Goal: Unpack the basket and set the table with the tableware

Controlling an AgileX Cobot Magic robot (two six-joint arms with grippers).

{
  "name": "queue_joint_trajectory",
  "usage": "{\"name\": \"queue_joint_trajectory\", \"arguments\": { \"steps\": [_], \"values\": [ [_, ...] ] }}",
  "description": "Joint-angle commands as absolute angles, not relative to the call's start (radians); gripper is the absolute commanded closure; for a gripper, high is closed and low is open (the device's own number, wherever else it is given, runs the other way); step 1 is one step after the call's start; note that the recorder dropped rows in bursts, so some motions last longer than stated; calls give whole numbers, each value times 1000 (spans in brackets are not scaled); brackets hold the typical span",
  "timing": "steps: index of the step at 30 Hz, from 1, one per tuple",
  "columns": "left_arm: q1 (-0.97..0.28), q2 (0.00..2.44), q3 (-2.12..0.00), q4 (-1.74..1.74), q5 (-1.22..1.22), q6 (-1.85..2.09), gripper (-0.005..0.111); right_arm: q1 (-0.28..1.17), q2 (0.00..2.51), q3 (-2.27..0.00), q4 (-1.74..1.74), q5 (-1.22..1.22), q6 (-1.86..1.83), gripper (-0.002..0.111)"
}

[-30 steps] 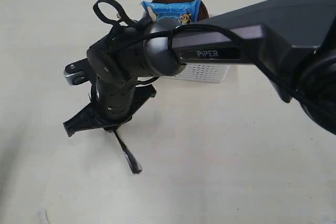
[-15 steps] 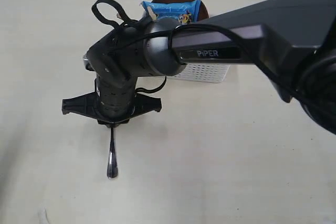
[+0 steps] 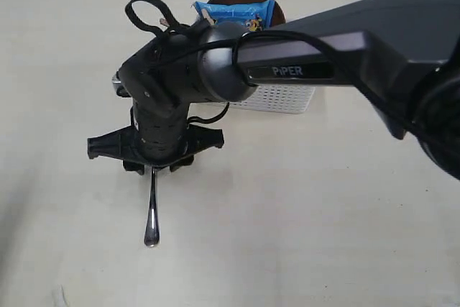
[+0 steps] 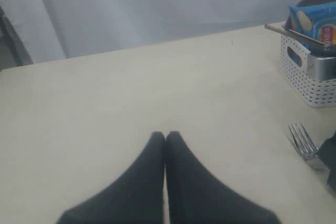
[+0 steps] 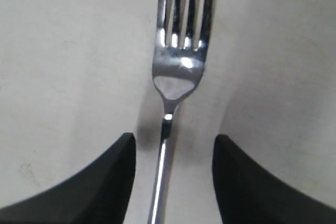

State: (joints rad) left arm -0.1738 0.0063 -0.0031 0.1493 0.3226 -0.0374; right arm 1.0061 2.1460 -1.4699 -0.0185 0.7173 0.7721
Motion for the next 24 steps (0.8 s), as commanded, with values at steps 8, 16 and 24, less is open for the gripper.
{"name": "queue_joint_trajectory", "arguments": {
  "steps": [8, 16, 24],
  "values": [
    [-176, 0, 0, 144, 324, -43, 107, 824, 1973, -1661, -112, 938, 494, 63],
    [-176, 0, 0, 144, 324, -43, 107, 676, 2009, -1719, -118, 926, 273, 63],
    [-176, 0, 0, 144, 324, -43, 107, 686, 2079, -1719, -115, 859, 23, 63]
  ]
}}
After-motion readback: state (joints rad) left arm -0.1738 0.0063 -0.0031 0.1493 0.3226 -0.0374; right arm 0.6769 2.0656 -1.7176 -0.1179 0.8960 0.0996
